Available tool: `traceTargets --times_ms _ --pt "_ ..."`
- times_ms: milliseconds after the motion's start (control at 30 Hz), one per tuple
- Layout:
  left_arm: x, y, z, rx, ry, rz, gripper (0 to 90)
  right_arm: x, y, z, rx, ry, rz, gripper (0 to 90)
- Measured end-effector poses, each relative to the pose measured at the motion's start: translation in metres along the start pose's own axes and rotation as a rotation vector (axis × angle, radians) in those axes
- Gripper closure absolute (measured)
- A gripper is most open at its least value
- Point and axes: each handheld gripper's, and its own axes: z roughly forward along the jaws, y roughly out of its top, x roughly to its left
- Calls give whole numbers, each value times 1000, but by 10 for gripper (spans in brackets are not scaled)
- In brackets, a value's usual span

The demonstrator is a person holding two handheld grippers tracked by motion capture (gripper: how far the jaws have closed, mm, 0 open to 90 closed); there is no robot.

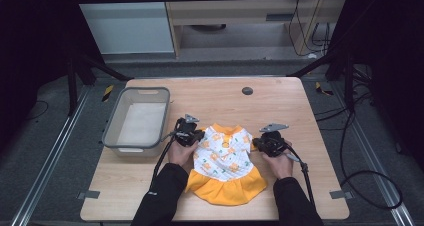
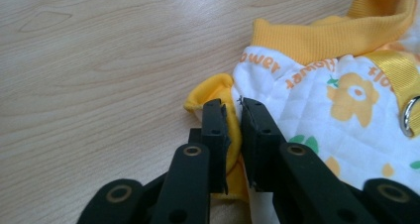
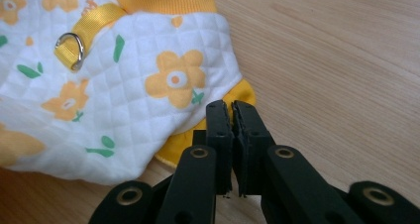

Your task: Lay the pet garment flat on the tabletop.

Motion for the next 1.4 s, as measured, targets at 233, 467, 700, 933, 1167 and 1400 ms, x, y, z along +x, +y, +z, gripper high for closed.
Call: traceTargets --times_ms 233,467,700,933,1167,1400 --pt "4 8 -42 -171 -7 -5 841 1 18 -17 -118 22 -9 872" --pt "9 34 -60 -273 125 19 750 5 60 -25 -301 -62 -71 849" --pt "17 36 -64 -259 111 -33 462 10 66 -10 -244 -161 -107 668" --pt "2 22 -74 -218 19 4 519 22 59 -32 -244 -76 -123 701" --pt "-23 -8 -39 -79 -44 56 623 41 30 -20 -139 23 -136 779" --pt "-23 -25 -19 -13 -52 69 638 45 4 5 -39 51 -134 809"
